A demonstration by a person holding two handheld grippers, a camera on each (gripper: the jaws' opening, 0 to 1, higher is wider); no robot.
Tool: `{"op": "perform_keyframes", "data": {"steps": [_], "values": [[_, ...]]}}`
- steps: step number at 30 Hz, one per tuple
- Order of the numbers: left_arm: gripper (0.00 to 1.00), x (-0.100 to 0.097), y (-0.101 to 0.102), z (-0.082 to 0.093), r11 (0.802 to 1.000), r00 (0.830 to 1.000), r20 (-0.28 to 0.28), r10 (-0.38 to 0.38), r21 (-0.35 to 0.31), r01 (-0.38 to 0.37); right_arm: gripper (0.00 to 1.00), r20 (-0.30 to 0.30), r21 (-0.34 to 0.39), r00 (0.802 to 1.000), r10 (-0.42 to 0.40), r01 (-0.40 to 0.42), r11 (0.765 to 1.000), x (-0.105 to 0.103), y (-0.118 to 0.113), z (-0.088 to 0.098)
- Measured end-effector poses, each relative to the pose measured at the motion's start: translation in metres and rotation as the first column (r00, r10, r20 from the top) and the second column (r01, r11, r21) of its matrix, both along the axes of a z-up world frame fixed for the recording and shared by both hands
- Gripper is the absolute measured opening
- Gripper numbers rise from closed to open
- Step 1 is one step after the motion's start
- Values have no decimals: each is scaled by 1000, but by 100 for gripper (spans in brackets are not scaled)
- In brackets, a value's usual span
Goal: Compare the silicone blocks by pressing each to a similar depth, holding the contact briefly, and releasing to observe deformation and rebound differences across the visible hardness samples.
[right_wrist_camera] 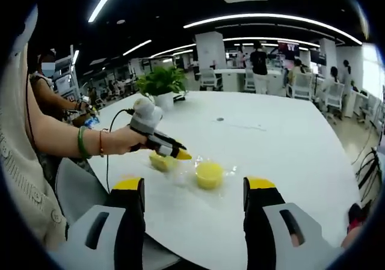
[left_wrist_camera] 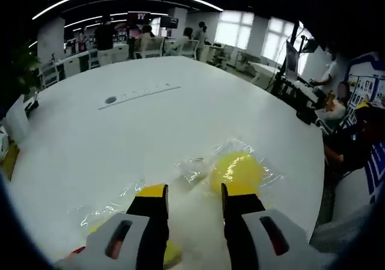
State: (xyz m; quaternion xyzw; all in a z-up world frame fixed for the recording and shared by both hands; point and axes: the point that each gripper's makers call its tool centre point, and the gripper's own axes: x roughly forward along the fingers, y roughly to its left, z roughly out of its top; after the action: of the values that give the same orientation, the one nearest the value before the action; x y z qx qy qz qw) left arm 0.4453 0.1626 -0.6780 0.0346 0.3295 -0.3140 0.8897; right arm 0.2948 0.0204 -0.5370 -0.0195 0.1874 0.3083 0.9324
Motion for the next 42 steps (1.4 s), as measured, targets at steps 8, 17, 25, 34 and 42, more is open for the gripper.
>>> {"op": "perform_keyframes", "data": {"steps": [8, 17, 25, 34, 42], "values": [[47, -35, 14, 25, 998, 997, 50, -66, 3, 66, 67, -3, 31, 1000, 21, -21, 999, -11, 21, 11], [56, -92, 48, 59, 994, 990, 107, -89, -51, 95, 68, -46, 82, 998, 48, -44, 996, -21, 48, -3], [61, -135, 76, 80, 978, 993, 116, -21, -206, 45, 72, -84, 93, 994, 65, -58, 994, -27, 70, -14], [71, -156, 91, 93, 967, 991, 127, 35, -255, -1, 74, -112, 106, 985, 135, -123, 987, -30, 86, -16], [79, -160, 90, 109, 954, 989, 131, 71, -299, -29, 74, -100, 116, 976, 194, -182, 976, -22, 76, -11]]}}
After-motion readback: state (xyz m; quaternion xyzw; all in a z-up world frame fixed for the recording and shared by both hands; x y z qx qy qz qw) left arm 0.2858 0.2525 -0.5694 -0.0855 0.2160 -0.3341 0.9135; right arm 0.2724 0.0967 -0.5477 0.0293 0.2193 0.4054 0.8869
